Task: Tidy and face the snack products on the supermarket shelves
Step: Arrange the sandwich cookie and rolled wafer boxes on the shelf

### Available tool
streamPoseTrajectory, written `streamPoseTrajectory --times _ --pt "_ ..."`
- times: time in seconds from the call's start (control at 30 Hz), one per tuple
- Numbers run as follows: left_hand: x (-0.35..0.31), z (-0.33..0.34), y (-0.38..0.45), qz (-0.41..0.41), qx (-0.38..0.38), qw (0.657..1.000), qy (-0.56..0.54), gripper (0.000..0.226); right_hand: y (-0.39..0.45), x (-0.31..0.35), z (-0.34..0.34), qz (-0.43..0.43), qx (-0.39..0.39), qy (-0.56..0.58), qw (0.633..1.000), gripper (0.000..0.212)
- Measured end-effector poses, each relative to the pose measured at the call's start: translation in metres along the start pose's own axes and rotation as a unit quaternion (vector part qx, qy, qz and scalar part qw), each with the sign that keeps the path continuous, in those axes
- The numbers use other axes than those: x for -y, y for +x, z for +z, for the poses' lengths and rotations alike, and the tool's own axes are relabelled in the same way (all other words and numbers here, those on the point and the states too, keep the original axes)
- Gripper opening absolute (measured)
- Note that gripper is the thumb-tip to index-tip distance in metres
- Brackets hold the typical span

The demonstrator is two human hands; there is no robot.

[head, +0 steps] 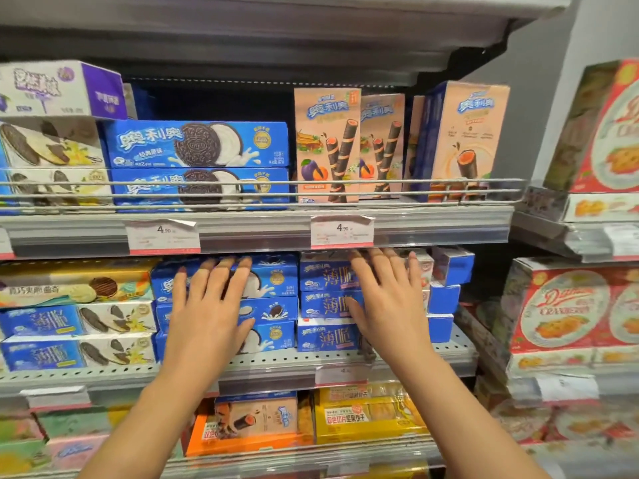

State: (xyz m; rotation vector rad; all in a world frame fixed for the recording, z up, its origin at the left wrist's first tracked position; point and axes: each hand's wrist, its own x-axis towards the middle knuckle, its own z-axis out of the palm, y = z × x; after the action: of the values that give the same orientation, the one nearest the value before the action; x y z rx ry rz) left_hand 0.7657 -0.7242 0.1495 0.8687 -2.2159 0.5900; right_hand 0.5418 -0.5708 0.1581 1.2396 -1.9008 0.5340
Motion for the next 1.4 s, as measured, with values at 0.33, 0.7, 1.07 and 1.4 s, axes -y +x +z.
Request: streamPoseTrajectory --times 0.33,0.7,1.07,1.4 --pt "-0.085 -0.012 0.047 0.112 -0.069 0.987 -0.097 0.066 -0.036 -0.090 -0.021 0.303 -0.131 0.122 0.936 0.045" --pt "-0.129 0.003 0.066 0.132 -0.019 0.989 -0.059 0.067 -0.004 -0.107 -0.008 0.305 -0.006 0.120 0.945 0.052" --pt "-0.132 0.008 0.062 0.126 -0.023 0.990 -0.064 0.073 -0.004 -0.106 -0.006 0.298 -0.004 0.110 0.948 0.043" --pt "-0.127 -0.001 0.046 0.142 -0.032 0.985 -0.089 0.073 -0.034 -0.096 -0.020 0.253 -0.035 0.164 0.953 0.060"
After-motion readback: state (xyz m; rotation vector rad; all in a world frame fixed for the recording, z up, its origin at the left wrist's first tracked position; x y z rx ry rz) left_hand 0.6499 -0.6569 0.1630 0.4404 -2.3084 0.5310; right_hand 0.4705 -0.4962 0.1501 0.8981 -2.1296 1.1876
